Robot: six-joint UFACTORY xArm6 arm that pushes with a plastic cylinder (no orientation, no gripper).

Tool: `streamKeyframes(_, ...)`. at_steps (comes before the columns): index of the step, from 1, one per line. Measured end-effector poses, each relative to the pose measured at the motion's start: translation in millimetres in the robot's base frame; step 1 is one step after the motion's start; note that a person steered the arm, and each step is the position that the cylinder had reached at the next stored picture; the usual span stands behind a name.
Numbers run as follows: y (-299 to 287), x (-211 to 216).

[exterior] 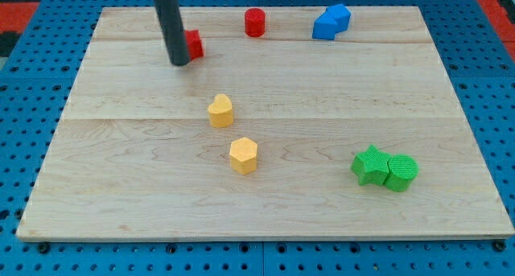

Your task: Push the red star closer to the red circle

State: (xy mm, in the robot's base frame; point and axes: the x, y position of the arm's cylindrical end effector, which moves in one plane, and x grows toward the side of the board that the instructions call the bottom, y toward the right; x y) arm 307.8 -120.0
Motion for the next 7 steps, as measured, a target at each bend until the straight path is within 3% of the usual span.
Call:
streamKeyframes(1, 25, -3)
streamKeyframes(2, 11, 16)
streamKeyframes(3, -52, -15)
streamKeyframes(4, -11, -47)
streamKeyframes(5, 52, -45)
streamKeyframes(7, 8, 14)
